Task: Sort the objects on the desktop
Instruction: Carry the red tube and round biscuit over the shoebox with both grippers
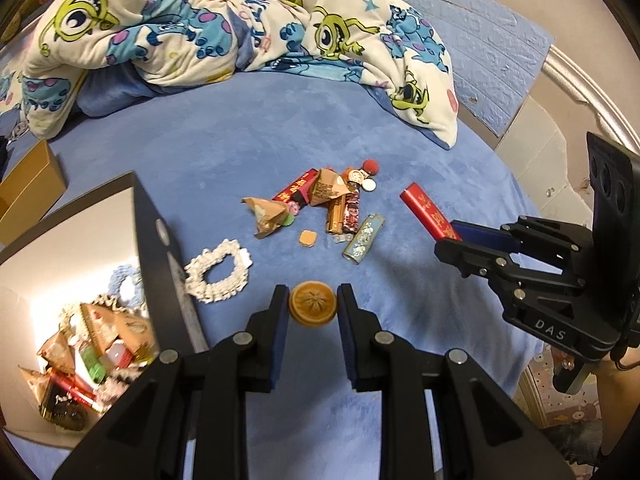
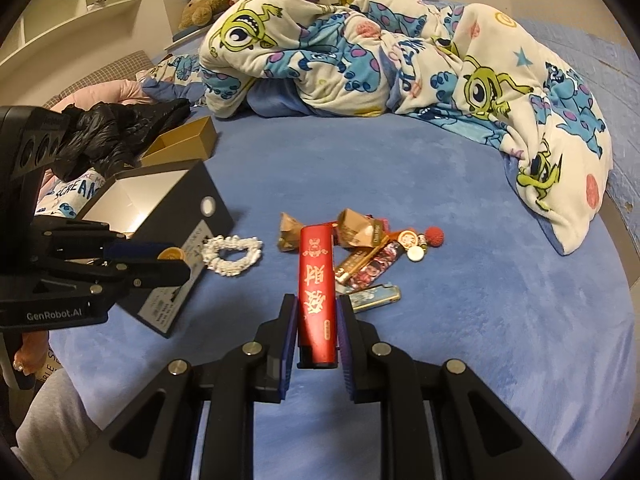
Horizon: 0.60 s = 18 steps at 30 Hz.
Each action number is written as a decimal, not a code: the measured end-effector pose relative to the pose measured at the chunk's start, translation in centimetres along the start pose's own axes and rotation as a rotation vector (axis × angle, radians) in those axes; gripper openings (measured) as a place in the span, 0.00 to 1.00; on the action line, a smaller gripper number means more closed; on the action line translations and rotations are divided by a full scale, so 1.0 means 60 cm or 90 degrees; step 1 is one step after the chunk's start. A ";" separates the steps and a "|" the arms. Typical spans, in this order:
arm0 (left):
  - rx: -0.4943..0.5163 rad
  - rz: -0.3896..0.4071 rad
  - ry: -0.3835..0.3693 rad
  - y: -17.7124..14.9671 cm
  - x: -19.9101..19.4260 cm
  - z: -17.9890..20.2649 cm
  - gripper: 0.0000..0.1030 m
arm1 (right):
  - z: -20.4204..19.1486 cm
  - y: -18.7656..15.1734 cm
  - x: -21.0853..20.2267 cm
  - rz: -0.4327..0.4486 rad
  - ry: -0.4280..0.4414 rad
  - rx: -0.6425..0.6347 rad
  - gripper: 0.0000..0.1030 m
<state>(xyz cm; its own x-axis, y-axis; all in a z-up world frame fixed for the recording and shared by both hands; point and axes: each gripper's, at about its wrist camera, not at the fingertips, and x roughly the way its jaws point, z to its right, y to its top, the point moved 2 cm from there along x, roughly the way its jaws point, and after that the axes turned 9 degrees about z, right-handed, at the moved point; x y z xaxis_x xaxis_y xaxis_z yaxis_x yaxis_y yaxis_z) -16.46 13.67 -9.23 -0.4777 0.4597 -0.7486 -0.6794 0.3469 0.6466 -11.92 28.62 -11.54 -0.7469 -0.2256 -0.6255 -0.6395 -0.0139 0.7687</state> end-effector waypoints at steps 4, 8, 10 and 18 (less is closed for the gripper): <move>-0.009 0.006 0.004 -0.008 -0.025 -0.012 0.24 | -0.022 0.002 -0.014 0.000 0.003 -0.004 0.19; -0.018 0.011 0.011 -0.018 -0.046 -0.026 0.24 | -0.045 0.005 -0.026 -0.001 0.006 -0.007 0.19; -0.025 0.015 0.015 -0.023 -0.058 -0.036 0.24 | -0.058 0.007 -0.030 -0.003 0.008 -0.012 0.19; -0.047 0.028 0.037 -0.040 -0.102 -0.078 0.24 | -0.109 0.012 -0.044 -0.003 0.019 -0.030 0.19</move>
<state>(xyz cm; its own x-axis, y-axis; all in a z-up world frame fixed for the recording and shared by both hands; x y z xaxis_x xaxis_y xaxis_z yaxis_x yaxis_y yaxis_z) -14.52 6.23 -6.90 -0.5374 0.4246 -0.7287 -0.6957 0.2652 0.6676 -9.24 22.81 -8.46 -0.7377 -0.2544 -0.6254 -0.6333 -0.0602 0.7715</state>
